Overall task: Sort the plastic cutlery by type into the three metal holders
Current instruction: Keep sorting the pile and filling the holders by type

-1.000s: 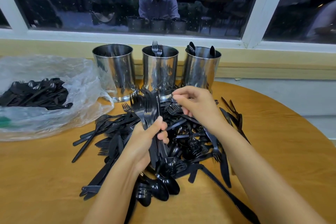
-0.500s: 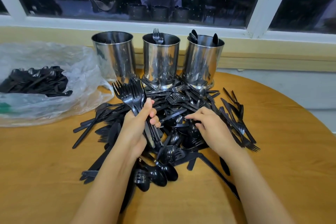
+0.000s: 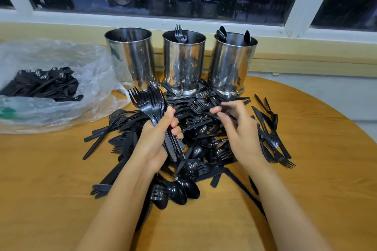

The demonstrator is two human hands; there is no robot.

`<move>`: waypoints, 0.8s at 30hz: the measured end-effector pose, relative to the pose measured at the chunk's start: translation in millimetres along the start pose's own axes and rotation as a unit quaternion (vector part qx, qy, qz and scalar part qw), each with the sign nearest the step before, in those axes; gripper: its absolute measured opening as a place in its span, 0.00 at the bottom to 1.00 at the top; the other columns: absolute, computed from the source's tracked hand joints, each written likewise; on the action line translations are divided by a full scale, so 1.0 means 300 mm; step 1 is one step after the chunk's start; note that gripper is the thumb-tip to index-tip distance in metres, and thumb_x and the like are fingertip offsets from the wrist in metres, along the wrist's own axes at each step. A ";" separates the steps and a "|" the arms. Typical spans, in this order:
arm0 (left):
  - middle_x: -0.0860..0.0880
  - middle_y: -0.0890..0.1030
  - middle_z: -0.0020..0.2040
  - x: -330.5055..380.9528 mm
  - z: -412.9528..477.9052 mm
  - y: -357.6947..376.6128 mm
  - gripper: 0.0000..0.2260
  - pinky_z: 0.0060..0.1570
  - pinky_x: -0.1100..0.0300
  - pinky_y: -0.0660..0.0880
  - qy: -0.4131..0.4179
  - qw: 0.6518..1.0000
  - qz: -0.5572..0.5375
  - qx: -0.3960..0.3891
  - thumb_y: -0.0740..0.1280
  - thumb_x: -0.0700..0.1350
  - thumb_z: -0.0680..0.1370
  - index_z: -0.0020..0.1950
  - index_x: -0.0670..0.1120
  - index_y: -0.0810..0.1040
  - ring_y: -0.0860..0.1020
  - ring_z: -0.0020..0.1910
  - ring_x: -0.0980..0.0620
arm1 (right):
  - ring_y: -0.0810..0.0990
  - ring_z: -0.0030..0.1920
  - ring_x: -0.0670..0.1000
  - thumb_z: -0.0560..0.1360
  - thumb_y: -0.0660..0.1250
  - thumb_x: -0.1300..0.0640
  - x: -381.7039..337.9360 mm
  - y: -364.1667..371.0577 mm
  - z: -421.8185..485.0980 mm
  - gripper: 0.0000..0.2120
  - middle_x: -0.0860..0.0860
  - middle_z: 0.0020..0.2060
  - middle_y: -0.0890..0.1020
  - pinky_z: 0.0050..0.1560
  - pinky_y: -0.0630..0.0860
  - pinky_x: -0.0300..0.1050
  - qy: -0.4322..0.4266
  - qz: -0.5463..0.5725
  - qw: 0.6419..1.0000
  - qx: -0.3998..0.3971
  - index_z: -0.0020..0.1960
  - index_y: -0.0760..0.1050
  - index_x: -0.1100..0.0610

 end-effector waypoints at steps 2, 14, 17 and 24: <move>0.52 0.68 0.31 -0.003 0.000 0.001 0.10 0.28 0.63 0.71 -0.001 1.000 -0.006 -0.005 0.66 0.49 0.78 0.53 0.43 0.74 0.65 0.28 0.56 | 0.78 0.37 0.49 0.82 0.58 0.59 -0.010 0.000 -0.006 0.05 0.48 0.37 0.79 0.41 0.75 0.44 0.035 0.049 0.998 0.024 0.49 0.70 0.53; 0.52 0.64 0.31 -0.028 -0.003 0.006 0.16 0.33 0.61 0.69 0.003 0.999 -0.008 0.052 0.71 0.56 0.67 0.41 0.46 0.71 0.64 0.26 0.56 | 0.71 0.30 0.45 0.77 0.68 0.62 -0.047 0.072 -0.064 0.06 0.49 0.30 0.76 0.29 0.69 0.35 0.243 0.271 0.931 -0.013 0.51 0.82 0.56; 0.53 0.66 0.28 -0.040 0.000 -0.006 0.28 0.46 0.55 0.70 0.003 0.996 0.026 0.086 0.71 0.63 0.63 0.48 0.44 0.69 0.66 0.26 0.55 | 0.73 0.32 0.45 0.79 0.64 0.63 -0.071 0.114 -0.083 0.09 0.50 0.31 0.76 0.36 0.73 0.36 0.258 0.330 0.907 -0.033 0.53 0.81 0.56; 0.47 0.72 0.34 -0.022 -0.010 0.001 0.31 0.41 0.65 0.75 0.035 0.989 0.083 0.114 0.67 0.67 0.62 0.48 0.41 0.72 0.78 0.29 0.61 | 0.80 0.34 0.45 0.76 0.69 0.64 -0.133 0.176 -0.108 0.06 0.49 0.36 0.84 0.35 0.76 0.37 0.223 0.314 0.921 -0.056 0.50 0.80 0.56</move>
Point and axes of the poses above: each hand's wrist, its own z-axis towards the middle knuckle, its own y-axis out of the palm, x = y × z, the point moved 5 cm from there along z, towards the middle knuckle
